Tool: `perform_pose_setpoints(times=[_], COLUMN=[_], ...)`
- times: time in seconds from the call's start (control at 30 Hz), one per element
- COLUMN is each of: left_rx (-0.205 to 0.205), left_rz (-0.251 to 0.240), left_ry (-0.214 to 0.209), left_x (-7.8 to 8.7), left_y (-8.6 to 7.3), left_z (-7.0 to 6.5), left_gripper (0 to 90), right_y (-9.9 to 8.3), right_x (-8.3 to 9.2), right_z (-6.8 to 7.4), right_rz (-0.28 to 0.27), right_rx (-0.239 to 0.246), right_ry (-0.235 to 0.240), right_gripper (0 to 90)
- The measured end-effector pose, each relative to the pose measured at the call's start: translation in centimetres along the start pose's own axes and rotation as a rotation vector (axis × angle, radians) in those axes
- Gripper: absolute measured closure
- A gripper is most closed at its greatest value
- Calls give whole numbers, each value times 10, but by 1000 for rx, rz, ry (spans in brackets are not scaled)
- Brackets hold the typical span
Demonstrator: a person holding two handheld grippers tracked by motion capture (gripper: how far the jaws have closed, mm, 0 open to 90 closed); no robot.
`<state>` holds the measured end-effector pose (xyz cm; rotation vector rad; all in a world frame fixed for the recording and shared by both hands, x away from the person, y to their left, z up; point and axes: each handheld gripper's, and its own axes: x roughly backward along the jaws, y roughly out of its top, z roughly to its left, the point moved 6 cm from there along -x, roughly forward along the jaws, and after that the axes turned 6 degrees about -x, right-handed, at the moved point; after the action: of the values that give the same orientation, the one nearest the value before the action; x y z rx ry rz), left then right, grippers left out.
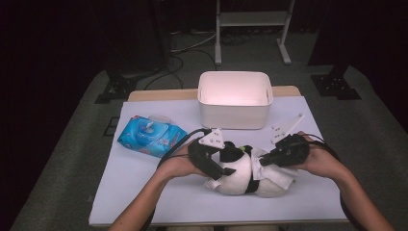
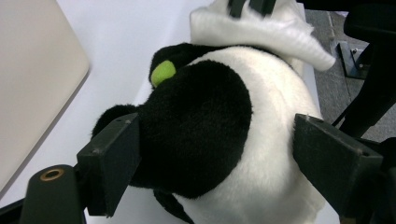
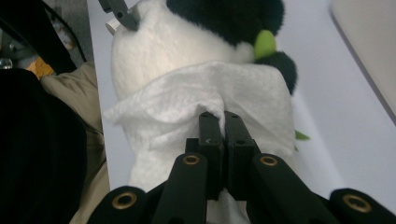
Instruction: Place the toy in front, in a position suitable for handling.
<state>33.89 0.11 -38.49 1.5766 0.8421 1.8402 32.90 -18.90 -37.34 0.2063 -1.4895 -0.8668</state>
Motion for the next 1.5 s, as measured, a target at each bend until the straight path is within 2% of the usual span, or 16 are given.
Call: perform_pose_setpoints(times=[0.07,0.13,0.23,0.3,0.53,0.63,0.7,0.73,0.8,0.93,1.17,1.23,1.37,1.5], left_rx=[-1,1,31,35,51,72,77,90,92,110,124,121,134,120], left_rz=[-3,-18,15,11,-15,-44,-39,-48,-57,-57,-86,-97,-124,-122], left_ry=[0,0,-2,-13,-35,-51,-70,-83,-107,-142,-140,-129,-124,-125], left_x=[-2,-1,-2,-2,-4,-7,-10,-12,-17,-27,-33,-33,-27,-19], left_y=[3,6,5,5,6,3,-1,-2,-4,-9,-11,-10,-8,-6], left_z=[1,1,1,0,-4,-6,-7,-8,-10,-16,-18,-17,-13,-10], left_gripper=[167,166,108,105,80,80,80,80,80,45,25,69,223,274], right_y=[-7,-15,-24,-28,-32,-35,-37,-38,-41,-46,-52,-53,-50,-42], right_x=[7,12,11,11,14,16,16,17,18,20,21,21,20,17], right_z=[-3,-5,-7,-8,-9,-11,-12,-11,-11,-10,-10,-10,-8,-3], right_rz=[-21,-16,-10,-16,-18,-24,-29,-29,-35,-40,-50,-53,-67,-103], right_rx=[-25,-41,-67,-85,-91,-91,-95,-100,-104,-107,-126,-127,-125,-103], right_ry=[-9,-24,-27,-21,-29,-36,-38,-39,-37,-30,-25,-22,-28,-19], right_gripper=[872,873,875,875,875,875,875,875,875,875,876,876,875,877])
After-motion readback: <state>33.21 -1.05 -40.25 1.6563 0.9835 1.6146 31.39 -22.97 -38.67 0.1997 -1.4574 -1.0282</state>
